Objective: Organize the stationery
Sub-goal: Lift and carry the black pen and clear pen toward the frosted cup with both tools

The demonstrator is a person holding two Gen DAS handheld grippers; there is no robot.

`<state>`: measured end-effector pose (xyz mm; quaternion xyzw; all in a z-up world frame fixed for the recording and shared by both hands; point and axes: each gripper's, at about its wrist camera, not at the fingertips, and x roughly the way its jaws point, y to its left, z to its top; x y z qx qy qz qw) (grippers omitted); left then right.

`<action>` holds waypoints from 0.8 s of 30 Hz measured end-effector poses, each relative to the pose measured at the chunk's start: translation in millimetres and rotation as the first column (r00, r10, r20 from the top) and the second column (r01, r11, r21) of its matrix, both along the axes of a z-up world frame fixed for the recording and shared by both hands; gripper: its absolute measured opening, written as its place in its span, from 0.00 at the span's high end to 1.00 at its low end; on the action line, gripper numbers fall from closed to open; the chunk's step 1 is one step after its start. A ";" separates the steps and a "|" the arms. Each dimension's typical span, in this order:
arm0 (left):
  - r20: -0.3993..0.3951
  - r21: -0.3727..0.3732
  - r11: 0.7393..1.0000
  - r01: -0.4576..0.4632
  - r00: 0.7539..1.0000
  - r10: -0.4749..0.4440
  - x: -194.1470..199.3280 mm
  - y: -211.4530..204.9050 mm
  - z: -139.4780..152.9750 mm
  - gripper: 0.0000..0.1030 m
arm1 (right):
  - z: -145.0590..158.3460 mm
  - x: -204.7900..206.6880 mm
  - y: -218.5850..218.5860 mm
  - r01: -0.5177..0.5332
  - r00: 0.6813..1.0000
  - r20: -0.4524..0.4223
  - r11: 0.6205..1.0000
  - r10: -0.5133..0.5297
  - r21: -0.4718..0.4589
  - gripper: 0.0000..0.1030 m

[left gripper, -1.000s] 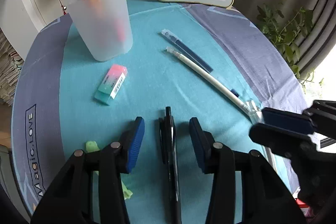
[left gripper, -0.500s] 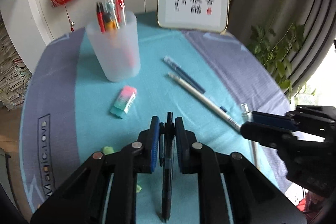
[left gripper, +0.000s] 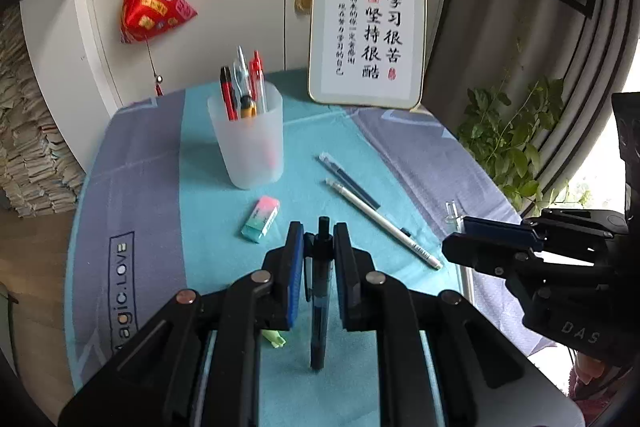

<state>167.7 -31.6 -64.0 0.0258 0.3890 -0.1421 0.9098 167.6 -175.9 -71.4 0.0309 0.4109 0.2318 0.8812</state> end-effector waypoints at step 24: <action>0.048 -0.030 0.999 -0.033 0.998 0.034 -11.4 21.6 21.7 0.88 | 30.6 0.0 18.9 0.002 0.997 0.078 1.000 -0.003 0.021 0.85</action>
